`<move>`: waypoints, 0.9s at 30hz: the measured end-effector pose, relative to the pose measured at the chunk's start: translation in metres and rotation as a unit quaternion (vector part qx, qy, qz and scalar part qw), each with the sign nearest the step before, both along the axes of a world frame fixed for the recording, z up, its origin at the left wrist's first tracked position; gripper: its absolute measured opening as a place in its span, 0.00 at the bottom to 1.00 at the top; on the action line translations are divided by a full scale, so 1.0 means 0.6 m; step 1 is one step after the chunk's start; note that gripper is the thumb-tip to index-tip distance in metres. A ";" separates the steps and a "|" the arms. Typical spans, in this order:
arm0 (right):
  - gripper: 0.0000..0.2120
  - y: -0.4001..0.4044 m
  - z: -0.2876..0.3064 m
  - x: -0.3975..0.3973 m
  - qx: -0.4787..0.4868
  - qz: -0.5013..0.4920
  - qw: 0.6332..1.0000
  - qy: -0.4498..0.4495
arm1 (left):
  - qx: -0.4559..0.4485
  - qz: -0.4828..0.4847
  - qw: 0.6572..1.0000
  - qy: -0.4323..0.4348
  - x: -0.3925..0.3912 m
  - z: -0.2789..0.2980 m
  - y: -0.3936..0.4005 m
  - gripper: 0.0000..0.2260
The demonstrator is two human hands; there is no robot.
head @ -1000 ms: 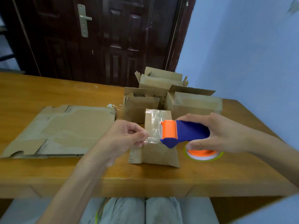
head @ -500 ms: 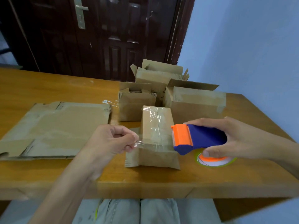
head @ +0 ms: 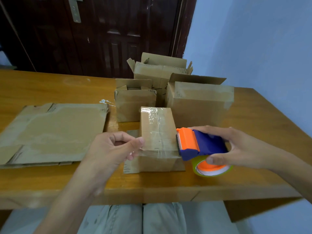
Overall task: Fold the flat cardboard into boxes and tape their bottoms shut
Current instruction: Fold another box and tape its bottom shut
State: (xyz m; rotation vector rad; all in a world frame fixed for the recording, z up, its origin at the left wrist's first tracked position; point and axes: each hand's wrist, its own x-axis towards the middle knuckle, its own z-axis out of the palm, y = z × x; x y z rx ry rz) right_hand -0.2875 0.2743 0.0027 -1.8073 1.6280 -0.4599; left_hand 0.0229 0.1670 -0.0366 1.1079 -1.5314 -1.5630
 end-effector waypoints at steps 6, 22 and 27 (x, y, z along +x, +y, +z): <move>0.34 -0.010 -0.015 -0.010 0.028 -0.008 1.000 -0.008 | 0.004 0.021 0.999 0.036 -0.006 -0.030 0.011 0.11; 0.37 -0.018 -0.038 -0.011 0.015 -0.013 0.999 -0.035 | -0.123 0.112 0.981 -0.098 0.009 -0.066 0.012 0.04; 0.34 -0.018 -0.035 -0.008 0.016 -0.013 0.999 -0.030 | -0.513 0.051 0.848 -0.124 -0.013 -0.027 0.024 0.09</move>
